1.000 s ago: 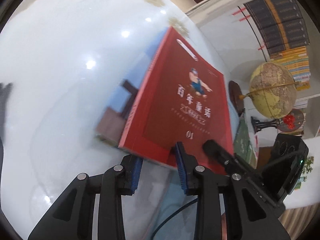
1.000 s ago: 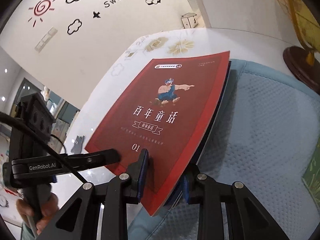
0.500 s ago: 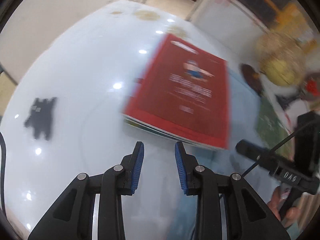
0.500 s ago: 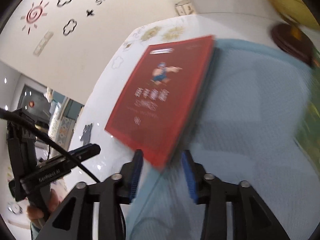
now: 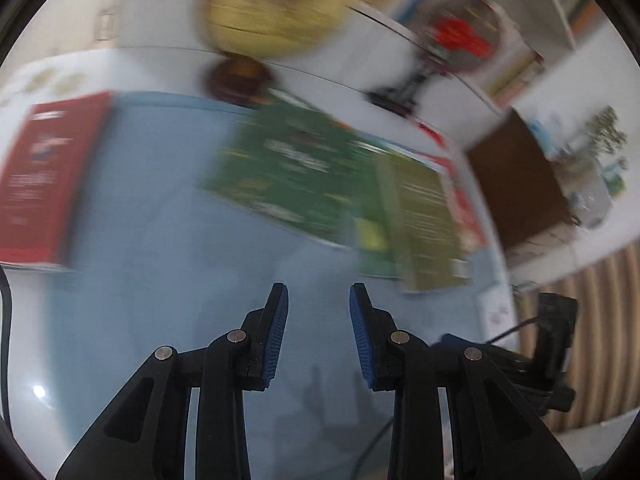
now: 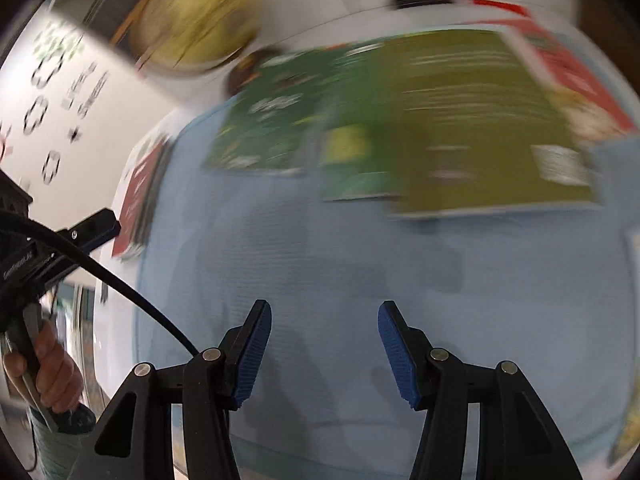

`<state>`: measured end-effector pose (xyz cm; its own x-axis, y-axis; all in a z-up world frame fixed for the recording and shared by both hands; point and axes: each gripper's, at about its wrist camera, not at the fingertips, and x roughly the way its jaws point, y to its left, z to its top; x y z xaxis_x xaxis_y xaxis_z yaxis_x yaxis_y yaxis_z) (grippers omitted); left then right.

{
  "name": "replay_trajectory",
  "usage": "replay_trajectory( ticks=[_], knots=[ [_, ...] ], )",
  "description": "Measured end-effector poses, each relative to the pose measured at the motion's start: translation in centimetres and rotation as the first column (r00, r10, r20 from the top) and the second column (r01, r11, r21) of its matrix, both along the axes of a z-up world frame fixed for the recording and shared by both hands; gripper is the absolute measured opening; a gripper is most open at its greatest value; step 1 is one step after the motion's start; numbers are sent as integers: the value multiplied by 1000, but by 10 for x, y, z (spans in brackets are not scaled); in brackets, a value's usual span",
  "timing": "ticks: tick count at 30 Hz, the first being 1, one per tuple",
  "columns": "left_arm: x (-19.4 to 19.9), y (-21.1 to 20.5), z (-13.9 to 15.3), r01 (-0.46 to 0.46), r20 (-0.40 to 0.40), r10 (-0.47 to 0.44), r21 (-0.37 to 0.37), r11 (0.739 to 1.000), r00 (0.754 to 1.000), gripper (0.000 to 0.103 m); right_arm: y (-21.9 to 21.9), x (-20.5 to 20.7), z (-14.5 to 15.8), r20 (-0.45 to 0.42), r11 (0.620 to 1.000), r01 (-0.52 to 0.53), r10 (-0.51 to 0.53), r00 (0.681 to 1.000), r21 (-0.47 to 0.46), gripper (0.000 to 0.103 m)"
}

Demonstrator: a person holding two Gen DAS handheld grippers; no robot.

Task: Organize books

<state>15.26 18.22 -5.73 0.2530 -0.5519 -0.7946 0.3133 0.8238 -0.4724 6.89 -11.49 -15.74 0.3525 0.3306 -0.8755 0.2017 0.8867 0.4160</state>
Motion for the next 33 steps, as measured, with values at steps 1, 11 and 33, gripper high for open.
replay_trajectory(
  ticks=[1, 11, 33],
  knots=[
    [-5, -16, 2, 9, -4, -9, -12, 1000, 1000, 28, -23, -10, 2, 4, 1000, 22, -22, 1000, -2, 54],
    [-91, -226, -37, 109, -160, -119, -72, 991, 980, 28, -222, -111, 21, 30, 986, 130, -128, 991, -105, 54],
    [-166, -309, -100, 62, -347, -82, -68, 996, 934, 28, -329, -155, -17, -64, 981, 13, -26, 998, -194, 56]
  ],
)
